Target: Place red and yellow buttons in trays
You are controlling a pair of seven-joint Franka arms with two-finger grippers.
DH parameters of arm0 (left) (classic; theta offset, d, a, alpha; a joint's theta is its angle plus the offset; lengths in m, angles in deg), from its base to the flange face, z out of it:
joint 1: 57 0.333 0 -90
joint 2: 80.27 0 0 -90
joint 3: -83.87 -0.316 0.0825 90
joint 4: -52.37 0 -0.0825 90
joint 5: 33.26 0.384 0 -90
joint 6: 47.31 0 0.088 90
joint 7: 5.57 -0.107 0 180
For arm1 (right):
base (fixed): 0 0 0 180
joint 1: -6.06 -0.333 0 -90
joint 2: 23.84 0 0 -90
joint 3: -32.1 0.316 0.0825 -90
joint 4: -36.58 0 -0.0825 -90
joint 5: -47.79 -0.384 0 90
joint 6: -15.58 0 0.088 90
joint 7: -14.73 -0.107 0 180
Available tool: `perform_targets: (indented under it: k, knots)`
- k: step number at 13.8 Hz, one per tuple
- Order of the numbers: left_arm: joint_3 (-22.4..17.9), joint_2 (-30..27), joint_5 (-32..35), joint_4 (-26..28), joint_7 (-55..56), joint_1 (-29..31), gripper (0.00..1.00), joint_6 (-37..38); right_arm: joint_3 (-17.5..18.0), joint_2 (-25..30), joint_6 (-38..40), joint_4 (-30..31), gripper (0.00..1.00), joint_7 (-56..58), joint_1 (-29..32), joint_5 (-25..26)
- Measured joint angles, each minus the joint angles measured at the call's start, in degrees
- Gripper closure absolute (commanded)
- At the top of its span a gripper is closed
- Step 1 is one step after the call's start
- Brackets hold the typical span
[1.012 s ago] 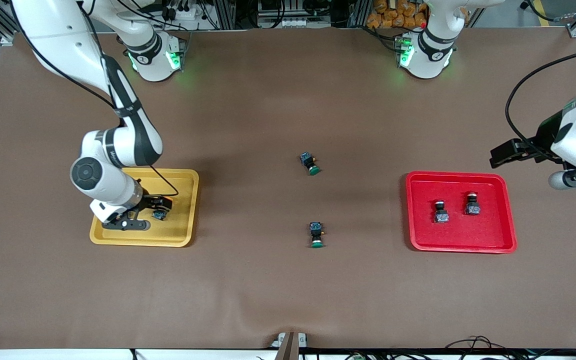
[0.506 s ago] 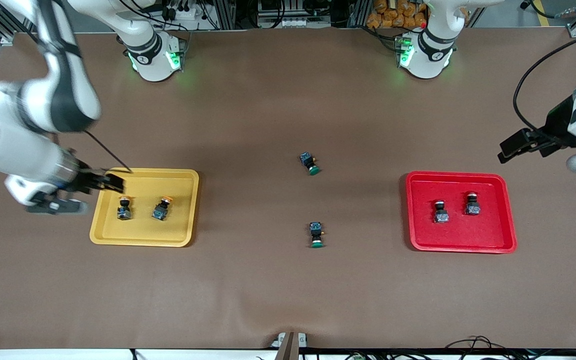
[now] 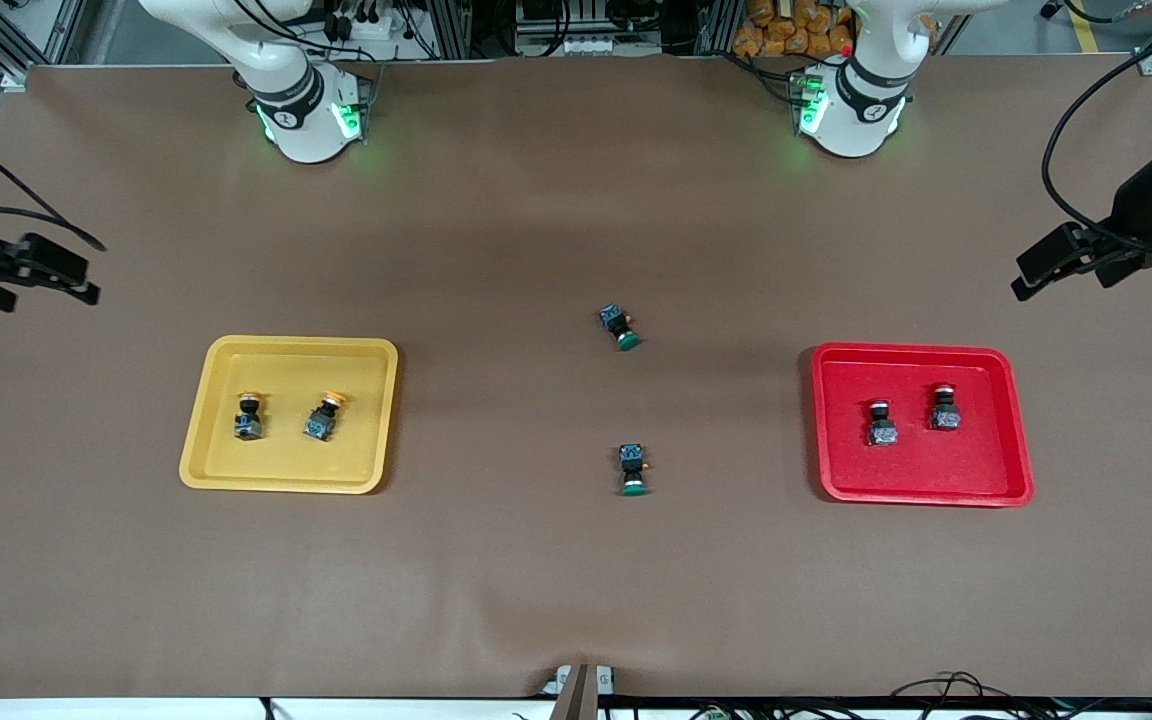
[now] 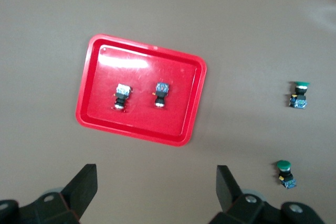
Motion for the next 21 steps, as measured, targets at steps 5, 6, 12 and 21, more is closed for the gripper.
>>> perform_targets:
  k: [5, 6, 12, 21]
  knots:
    - [0.03, -0.11, 0.0, 0.0, 0.0, -0.15, 0.0, 0.94, 0.0, -0.78, 0.02, -2.03, 0.0, 1.02, 0.65, 0.97]
    - [0.04, -0.1, -0.03, 0.02, 0.0, -0.16, 0.0, 0.94, 0.0, -0.92, -0.03, -2.03, 0.0, 1.45, 1.0, 0.96]
    - [0.04, 0.35, -0.04, -0.49, 0.0, -0.15, 0.0, 0.93, 0.15, -2.11, -0.7, -2.16, 0.0, 1.87, 1.38, 0.91]
    - [0.06, 0.4, -0.05, -0.7, 0.0, -0.22, 0.0, 0.93, 6.04, -2.07, 3.26, -3.18, 0.0, 1.8, 2.97, 0.2]
